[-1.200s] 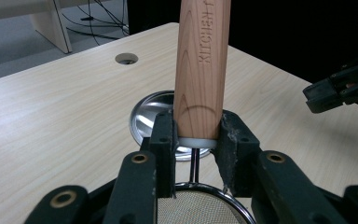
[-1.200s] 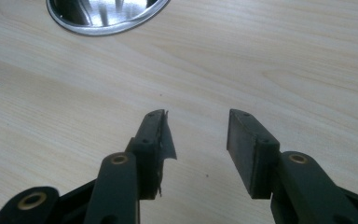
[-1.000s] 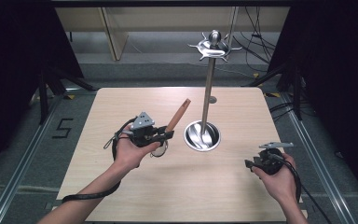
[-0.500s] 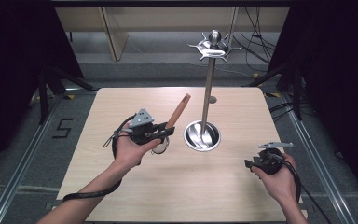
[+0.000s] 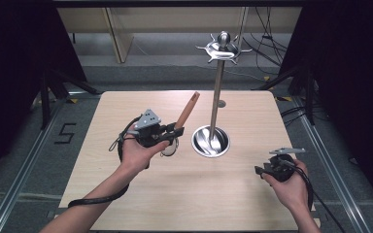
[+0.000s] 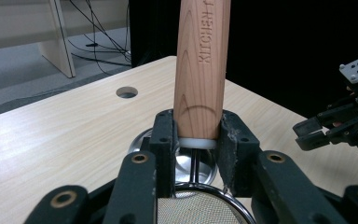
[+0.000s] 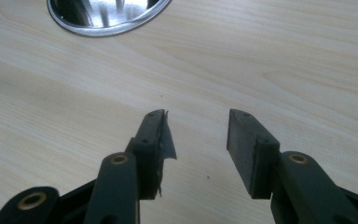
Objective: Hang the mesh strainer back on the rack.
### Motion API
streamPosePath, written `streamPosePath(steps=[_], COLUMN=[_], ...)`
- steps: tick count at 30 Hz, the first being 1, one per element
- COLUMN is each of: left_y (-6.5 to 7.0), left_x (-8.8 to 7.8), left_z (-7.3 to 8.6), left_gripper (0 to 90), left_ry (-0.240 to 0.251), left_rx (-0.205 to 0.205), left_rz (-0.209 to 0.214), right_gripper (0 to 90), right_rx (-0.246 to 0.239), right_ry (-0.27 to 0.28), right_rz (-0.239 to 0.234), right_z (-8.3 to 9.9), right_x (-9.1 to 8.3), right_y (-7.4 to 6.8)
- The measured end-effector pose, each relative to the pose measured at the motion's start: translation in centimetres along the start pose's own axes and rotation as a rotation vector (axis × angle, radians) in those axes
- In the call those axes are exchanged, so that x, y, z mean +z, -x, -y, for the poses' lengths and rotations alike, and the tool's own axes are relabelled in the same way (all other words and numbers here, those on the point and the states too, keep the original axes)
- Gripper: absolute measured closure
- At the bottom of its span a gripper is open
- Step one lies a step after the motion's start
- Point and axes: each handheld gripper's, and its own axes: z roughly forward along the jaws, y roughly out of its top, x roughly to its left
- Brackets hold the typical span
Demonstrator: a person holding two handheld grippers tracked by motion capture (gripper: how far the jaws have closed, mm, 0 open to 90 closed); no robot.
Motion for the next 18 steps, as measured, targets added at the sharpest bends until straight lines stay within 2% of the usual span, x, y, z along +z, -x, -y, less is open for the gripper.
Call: streamPosePath(steps=[18], left_y=[0.7], left_x=[-0.2], left_z=[-1.5], left_gripper=[68.6], left_ry=[0.048], left_rx=[0.02], left_rz=[-0.013], right_gripper=[57.8], right_rx=[-0.002], right_ry=[0.002], right_rz=[0.001], right_z=[0.0], right_x=[0.0], right_y=[0.0])
